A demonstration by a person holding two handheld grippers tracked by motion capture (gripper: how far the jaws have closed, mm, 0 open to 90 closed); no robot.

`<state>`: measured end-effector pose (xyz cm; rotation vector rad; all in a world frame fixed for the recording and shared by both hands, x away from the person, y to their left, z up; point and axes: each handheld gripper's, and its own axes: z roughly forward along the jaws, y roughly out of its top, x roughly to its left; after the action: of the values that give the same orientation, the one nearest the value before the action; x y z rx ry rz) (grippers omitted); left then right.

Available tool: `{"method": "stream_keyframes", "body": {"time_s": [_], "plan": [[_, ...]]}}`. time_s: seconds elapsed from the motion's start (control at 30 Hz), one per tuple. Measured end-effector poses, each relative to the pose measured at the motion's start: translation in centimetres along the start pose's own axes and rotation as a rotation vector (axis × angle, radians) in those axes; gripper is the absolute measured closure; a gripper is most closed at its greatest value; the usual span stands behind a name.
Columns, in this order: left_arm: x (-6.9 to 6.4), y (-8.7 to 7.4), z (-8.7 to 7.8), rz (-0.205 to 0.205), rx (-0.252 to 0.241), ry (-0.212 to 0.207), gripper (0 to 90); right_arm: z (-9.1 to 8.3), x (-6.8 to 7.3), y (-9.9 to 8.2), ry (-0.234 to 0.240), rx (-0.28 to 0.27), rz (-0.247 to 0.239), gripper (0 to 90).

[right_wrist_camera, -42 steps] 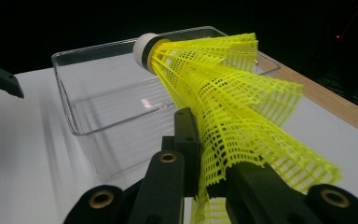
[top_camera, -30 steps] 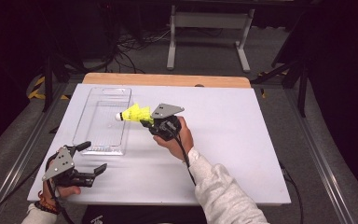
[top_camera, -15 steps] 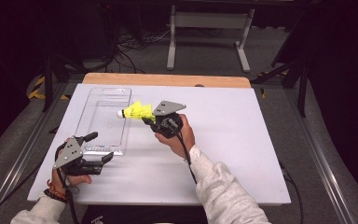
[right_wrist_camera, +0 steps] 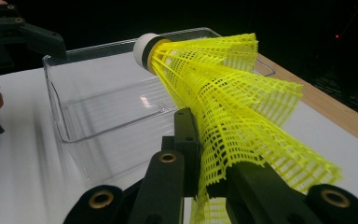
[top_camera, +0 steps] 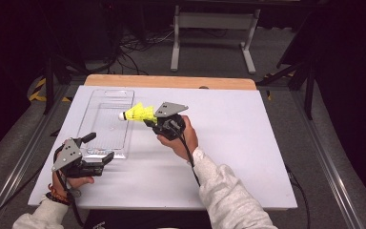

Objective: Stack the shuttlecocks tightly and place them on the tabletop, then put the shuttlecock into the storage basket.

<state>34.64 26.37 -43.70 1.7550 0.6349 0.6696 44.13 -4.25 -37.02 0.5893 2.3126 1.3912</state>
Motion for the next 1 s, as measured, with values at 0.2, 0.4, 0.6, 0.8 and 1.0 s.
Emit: {"method": "stream_keyframes", "body": {"time_s": [0.2,0.4,0.6,0.8,1.0], "plan": [[0.0,-0.2,-0.6,-0.005,-0.007,-0.009,4.9,0.2,0.2,0.2,0.006,0.003,-0.009,86.7],[-0.1,-0.5,-0.9,-0.001,0.008,-0.020,3.3,0.4,0.3,0.6,0.008,0.011,-0.029,86.7],[-0.4,-0.7,-0.6,0.014,0.026,-0.029,2.3,0.7,0.1,1.3,0.017,0.015,-0.044,86.7],[-0.6,-0.9,-0.7,0.018,0.029,-0.044,1.9,0.9,0.1,1.9,0.024,0.014,-0.056,86.7],[-0.6,-0.9,-0.8,0.028,0.031,-0.042,1.7,1.4,0.2,2.7,0.038,0.021,-0.071,86.7]]}}
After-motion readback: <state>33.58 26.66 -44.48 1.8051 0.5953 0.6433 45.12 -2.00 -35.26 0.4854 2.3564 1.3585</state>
